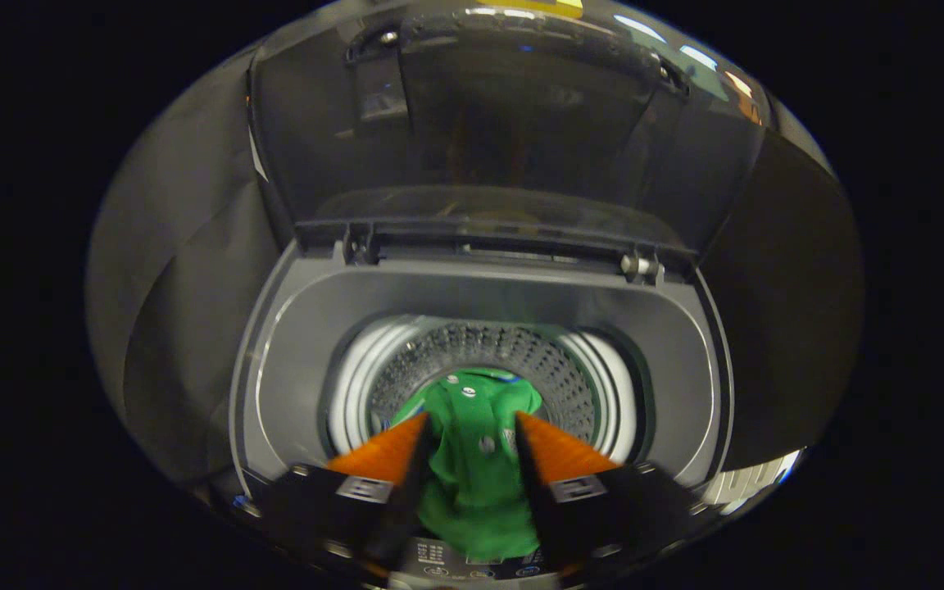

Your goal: Put the clothes into the washing machine and then close the washing machine lid.

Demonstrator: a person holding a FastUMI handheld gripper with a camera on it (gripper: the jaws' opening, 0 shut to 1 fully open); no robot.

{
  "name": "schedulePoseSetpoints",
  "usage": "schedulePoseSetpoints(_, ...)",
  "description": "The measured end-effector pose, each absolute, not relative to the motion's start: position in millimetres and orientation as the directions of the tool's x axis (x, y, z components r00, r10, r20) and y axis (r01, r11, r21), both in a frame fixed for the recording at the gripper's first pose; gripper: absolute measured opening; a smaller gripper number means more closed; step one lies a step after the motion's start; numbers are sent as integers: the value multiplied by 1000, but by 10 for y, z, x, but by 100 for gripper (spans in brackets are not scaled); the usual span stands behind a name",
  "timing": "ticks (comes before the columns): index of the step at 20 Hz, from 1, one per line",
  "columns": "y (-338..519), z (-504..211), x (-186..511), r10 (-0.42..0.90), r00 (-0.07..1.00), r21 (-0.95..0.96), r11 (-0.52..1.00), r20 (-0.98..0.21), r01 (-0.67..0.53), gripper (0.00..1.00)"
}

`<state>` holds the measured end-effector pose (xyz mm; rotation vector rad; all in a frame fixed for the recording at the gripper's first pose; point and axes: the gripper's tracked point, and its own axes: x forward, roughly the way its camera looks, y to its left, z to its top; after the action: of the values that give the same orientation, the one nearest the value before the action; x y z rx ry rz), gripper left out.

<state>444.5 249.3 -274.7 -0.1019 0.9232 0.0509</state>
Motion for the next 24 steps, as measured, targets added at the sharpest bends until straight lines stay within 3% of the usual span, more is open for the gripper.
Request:
schedulePoseSetpoints(2, 2460, -2738, 4483, -20, 600, -72, 995, -800, -63, 98)
schedulePoseSetpoints(8, 2353, -2493, 4547, -69, 633, -84, 996, -771, 7, 98)
schedulePoseSetpoints(24, 2099, -635, 4889, -154, 868, -85, 988, -472, 130, 98)
